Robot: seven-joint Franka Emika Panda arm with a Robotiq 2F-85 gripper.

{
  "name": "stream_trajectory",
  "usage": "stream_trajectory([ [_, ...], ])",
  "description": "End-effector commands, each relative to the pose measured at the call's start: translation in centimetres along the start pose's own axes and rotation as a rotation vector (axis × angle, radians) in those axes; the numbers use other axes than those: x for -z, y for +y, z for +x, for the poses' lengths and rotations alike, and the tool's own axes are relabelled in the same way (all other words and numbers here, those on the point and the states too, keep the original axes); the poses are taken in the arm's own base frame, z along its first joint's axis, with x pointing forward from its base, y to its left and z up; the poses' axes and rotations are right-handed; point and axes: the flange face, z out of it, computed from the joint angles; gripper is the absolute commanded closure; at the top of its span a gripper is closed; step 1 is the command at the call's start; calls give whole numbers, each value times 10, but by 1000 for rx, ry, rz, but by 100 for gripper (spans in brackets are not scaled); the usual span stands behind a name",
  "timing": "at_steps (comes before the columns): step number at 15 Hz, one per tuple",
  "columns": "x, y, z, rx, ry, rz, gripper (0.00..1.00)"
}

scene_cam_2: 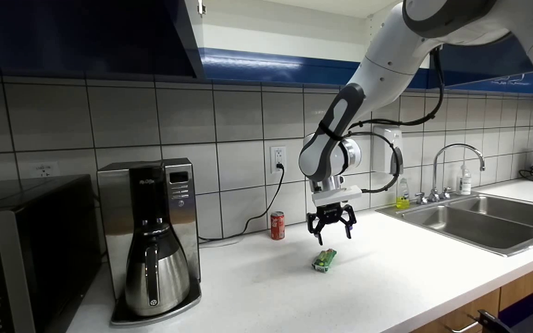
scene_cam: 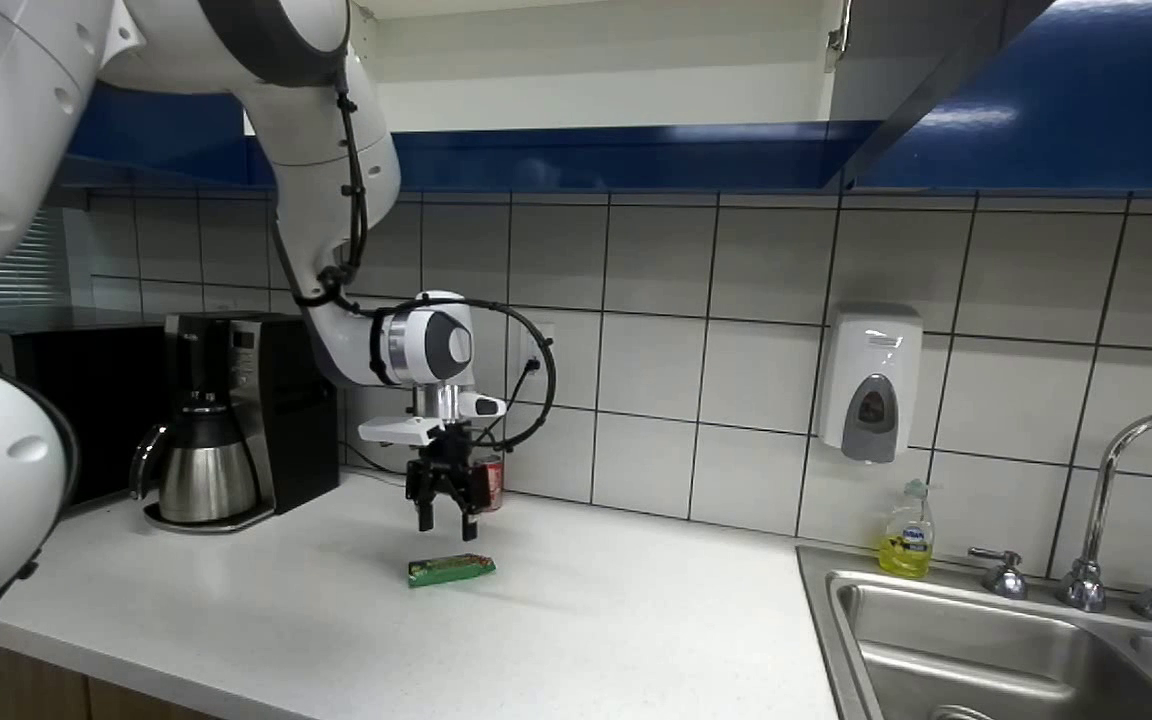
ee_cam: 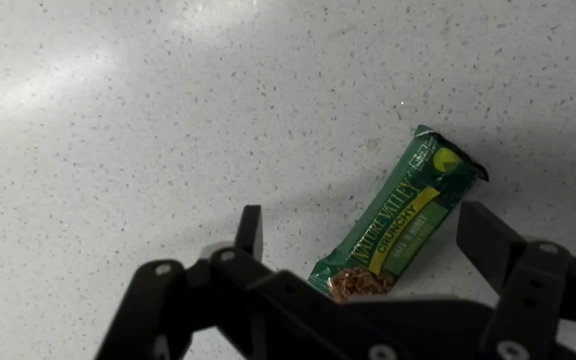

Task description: Put the green snack bar in the top cabinet

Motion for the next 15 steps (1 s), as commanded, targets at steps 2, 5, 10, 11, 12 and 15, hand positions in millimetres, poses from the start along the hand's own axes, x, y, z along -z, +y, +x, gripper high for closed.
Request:
stream_trajectory([
  [2, 1, 1, 1, -2, 1, 0, 0],
  [5, 2, 1, -1, -11, -1, 6, 0],
  [10, 5, 0, -2, -136, 3, 43, 0],
  [11, 5, 0, -2, -172, 5, 41, 0],
  [12, 5, 1, -1, -207, 12, 38, 0],
  [15, 4, 5, 0, -332, 19, 19, 0],
])
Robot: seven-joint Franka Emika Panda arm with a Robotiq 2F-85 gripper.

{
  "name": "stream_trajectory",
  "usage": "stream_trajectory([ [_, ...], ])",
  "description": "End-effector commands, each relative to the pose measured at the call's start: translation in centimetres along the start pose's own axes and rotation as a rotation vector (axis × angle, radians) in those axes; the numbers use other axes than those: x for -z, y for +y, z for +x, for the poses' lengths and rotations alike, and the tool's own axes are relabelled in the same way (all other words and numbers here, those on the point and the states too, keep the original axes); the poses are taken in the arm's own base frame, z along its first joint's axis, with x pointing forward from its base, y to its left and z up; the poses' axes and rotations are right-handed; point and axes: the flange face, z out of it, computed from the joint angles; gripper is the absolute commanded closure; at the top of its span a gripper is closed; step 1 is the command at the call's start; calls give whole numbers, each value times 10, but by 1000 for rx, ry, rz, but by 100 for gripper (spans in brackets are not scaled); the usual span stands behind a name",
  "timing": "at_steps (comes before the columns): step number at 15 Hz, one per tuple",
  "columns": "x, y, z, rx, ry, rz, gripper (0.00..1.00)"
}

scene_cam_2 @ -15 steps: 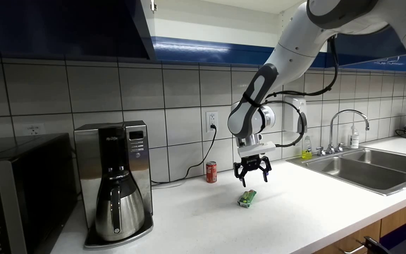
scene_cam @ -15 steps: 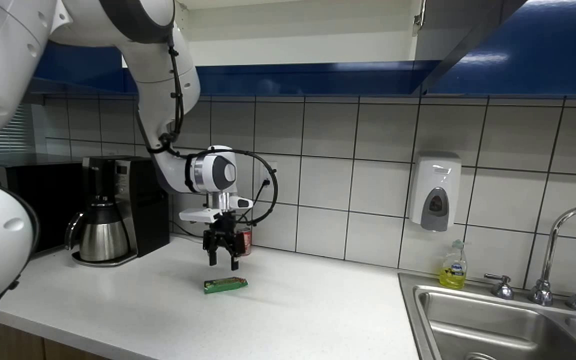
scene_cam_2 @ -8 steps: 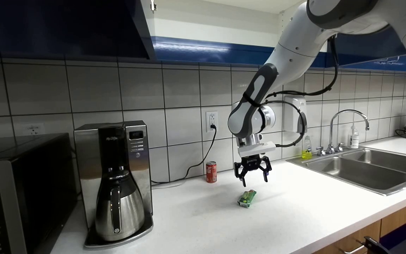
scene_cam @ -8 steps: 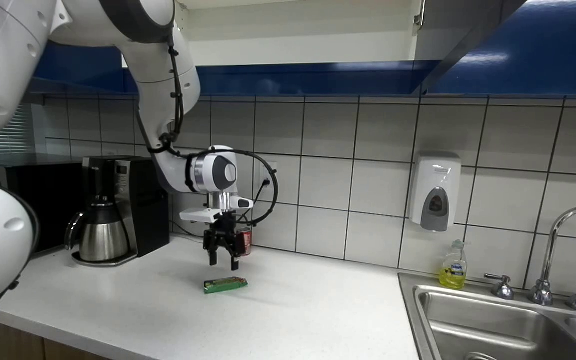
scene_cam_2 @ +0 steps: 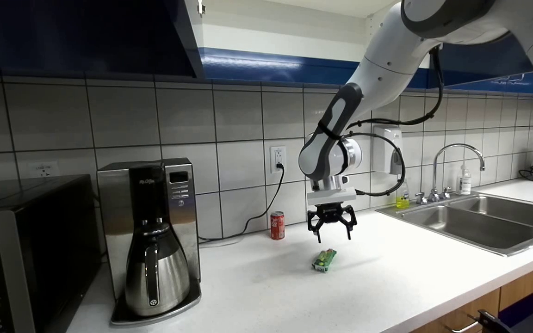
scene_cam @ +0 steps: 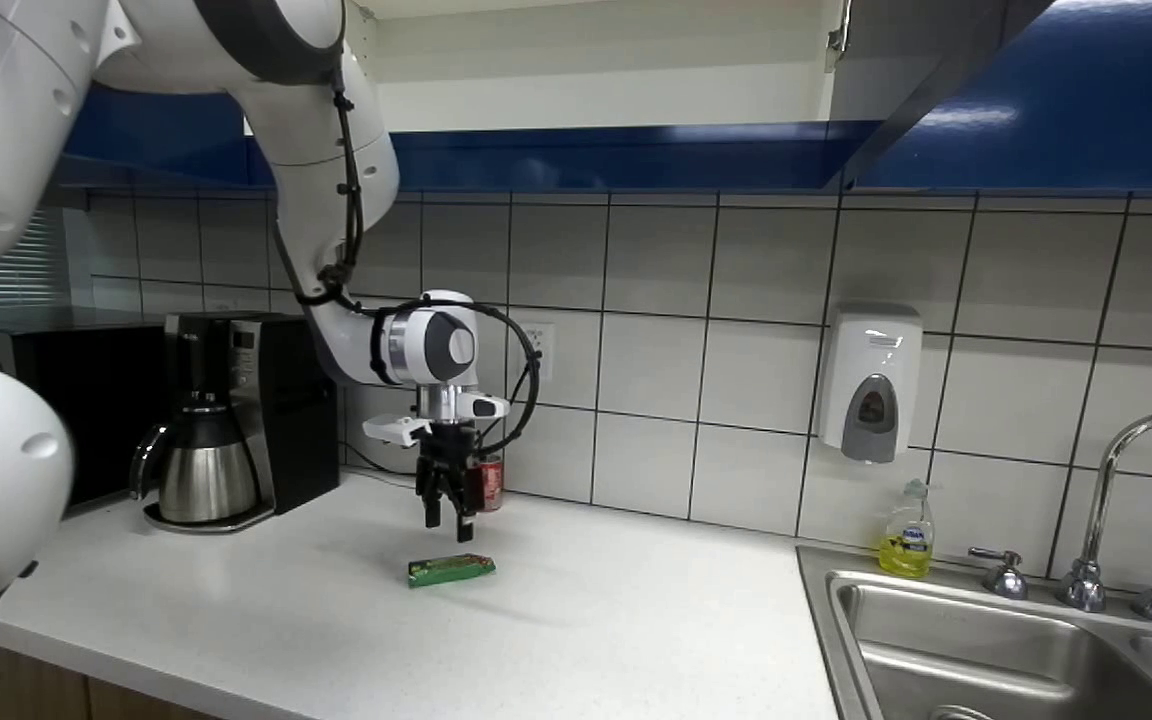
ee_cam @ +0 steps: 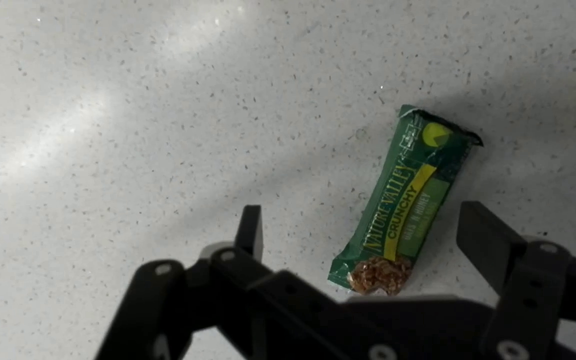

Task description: Put the green snack bar in the top cabinet

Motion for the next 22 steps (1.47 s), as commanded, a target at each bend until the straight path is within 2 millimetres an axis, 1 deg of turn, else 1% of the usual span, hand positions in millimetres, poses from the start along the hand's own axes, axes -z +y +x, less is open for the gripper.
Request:
stream_trajectory([
  [1, 2, 3, -1, -141, 21, -6, 0],
  [7, -5, 0, -1, -234, 26, -3, 0],
  [22, -45, -8, 11, -230, 61, 4, 0],
])
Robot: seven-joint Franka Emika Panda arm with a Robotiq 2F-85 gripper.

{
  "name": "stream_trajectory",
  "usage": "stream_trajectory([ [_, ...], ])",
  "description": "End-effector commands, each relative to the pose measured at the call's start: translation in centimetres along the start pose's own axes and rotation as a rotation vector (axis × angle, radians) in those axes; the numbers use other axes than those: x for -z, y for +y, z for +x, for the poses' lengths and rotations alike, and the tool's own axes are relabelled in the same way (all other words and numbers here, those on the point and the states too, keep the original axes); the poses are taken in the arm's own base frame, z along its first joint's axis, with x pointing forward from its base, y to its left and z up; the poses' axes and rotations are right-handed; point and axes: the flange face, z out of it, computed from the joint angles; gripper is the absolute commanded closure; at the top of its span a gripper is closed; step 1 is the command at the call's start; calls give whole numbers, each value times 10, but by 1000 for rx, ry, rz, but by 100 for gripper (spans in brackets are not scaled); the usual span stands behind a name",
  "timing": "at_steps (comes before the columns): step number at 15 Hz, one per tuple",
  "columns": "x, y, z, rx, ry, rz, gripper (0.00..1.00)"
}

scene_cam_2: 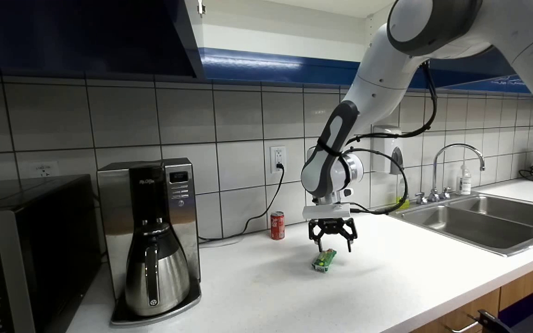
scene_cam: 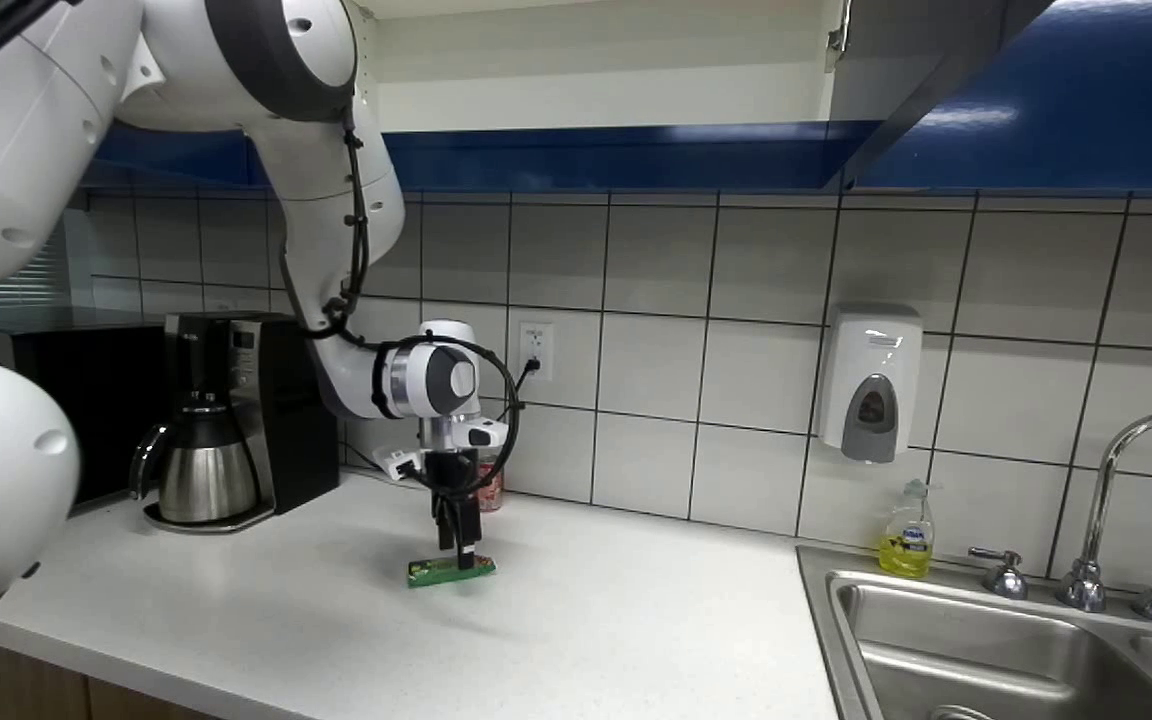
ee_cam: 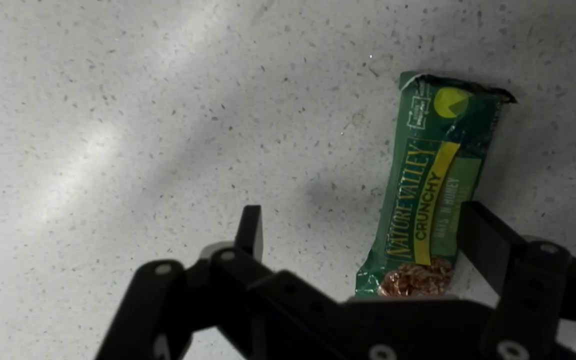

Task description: Put the green snack bar in the top cabinet

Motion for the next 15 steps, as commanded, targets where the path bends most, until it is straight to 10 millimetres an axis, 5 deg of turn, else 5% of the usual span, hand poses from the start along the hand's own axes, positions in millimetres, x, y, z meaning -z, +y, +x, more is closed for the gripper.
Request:
stream_trajectory([
  [1, -7, -8, 4, -14, 20, 2, 0],
  [15, -18, -22, 8, 0, 42, 4, 0],
])
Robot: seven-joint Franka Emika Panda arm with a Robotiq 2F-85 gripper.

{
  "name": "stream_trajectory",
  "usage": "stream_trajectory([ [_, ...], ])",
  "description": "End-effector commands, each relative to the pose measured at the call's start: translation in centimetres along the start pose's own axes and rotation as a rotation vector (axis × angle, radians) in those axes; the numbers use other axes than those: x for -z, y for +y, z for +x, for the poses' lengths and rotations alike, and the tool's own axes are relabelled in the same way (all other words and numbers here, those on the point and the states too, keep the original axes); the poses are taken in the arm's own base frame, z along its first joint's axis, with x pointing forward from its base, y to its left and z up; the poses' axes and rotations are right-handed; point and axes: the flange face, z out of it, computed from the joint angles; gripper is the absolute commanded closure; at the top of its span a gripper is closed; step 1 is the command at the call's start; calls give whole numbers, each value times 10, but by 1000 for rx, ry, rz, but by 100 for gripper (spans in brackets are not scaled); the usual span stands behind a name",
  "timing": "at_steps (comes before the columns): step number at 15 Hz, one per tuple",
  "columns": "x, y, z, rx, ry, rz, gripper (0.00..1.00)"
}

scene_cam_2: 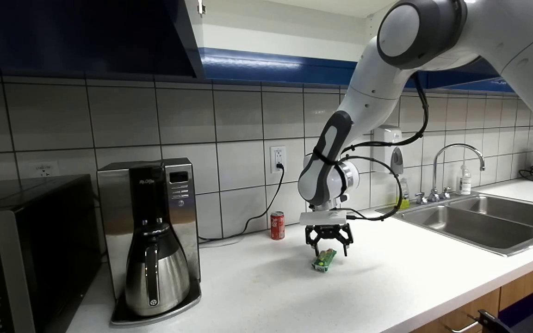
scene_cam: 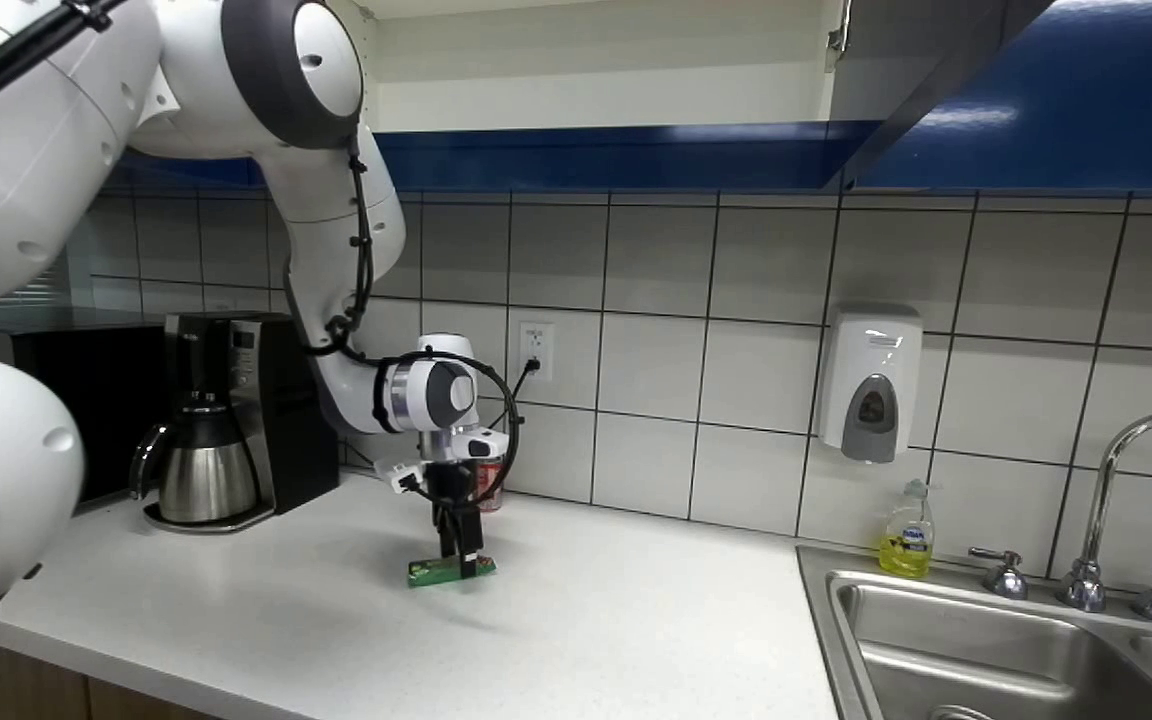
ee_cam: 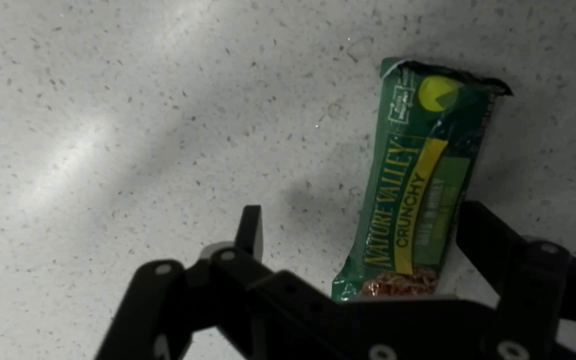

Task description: Put the green snack bar in the top cabinet

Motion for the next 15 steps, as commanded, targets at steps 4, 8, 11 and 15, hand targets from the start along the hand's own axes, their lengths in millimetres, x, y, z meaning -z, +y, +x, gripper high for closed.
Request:
stream_trajectory([
  [4, -1, -13, 5, -9, 22, 3, 0],
  [8, -4, -15, 5, -5, 21, -1, 0],
  [11, -7, -17, 7, -6, 21, -4, 11],
  [15, -15, -20, 7, -2, 13, -9, 44],
])
